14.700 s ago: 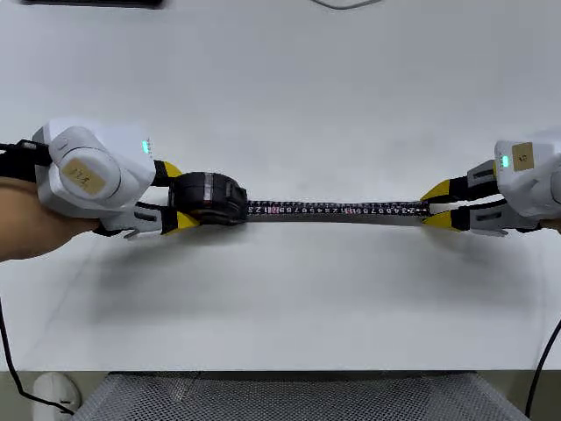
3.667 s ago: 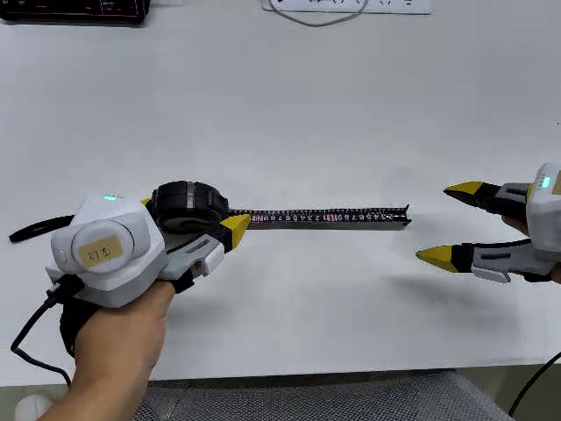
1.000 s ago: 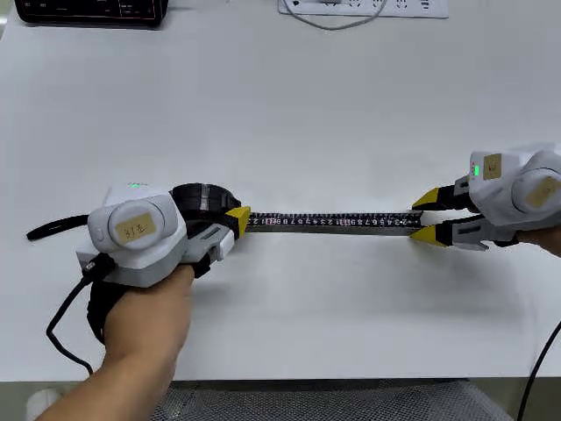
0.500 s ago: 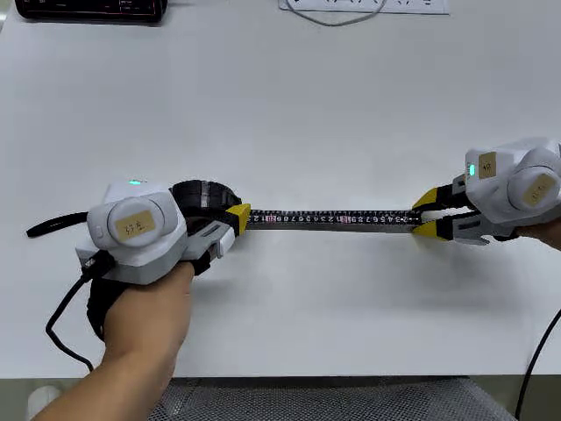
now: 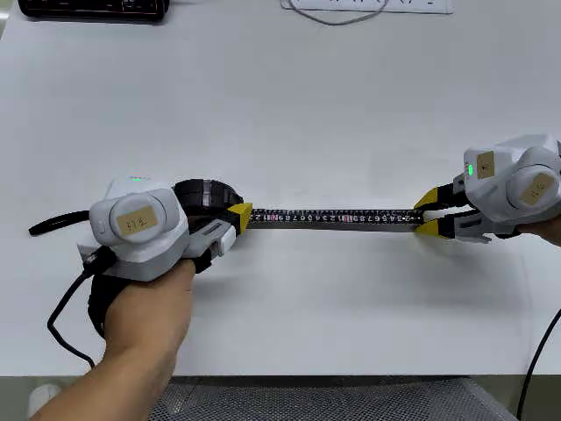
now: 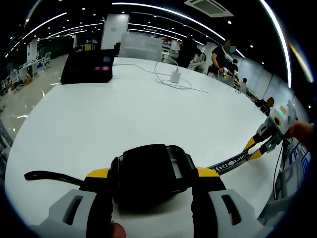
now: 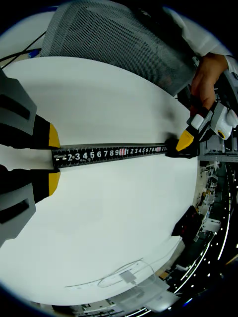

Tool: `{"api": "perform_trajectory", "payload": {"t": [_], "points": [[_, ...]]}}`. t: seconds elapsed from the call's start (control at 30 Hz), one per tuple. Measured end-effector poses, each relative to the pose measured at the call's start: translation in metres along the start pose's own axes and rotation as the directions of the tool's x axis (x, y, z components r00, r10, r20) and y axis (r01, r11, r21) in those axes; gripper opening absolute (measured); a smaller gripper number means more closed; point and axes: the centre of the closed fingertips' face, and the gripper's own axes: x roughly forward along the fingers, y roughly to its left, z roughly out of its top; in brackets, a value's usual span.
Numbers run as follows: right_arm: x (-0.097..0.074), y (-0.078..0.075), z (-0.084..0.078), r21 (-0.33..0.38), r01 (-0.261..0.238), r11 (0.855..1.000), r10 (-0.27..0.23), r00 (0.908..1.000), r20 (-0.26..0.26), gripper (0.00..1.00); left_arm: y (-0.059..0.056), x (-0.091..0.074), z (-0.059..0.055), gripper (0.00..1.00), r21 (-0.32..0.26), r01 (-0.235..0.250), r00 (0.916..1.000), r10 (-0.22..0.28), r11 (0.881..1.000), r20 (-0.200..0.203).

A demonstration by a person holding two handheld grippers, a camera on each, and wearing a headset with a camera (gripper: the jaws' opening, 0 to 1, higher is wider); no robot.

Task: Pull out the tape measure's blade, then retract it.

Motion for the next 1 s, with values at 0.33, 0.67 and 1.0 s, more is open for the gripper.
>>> {"api": "perform_trajectory", "payload": {"t": [0.33,0.67,1.0], "points": [[0.001,0.0,-0.001,-0.007,0.0,1.0,0.0,0.9999,-0.012,0.11,0.0,0.001,0.0,0.59,-0.002,-0.001,0.9999,0.001,1.0,-0.017],[0.001,-0.001,0.002,0.002,-0.001,1.0,0.001,0.9999,-0.011,0.1,0.001,0.001,0.0,0.59,-0.016,0.007,0.9998,-0.007,1.0,-0.018],[0.004,-0.001,0.011,-0.004,-0.015,1.0,0.015,0.9999,-0.002,0.1,0.001,0.001,0.0,0.59,-0.025,0.014,0.9997,-0.014,1.0,-0.019]]}}
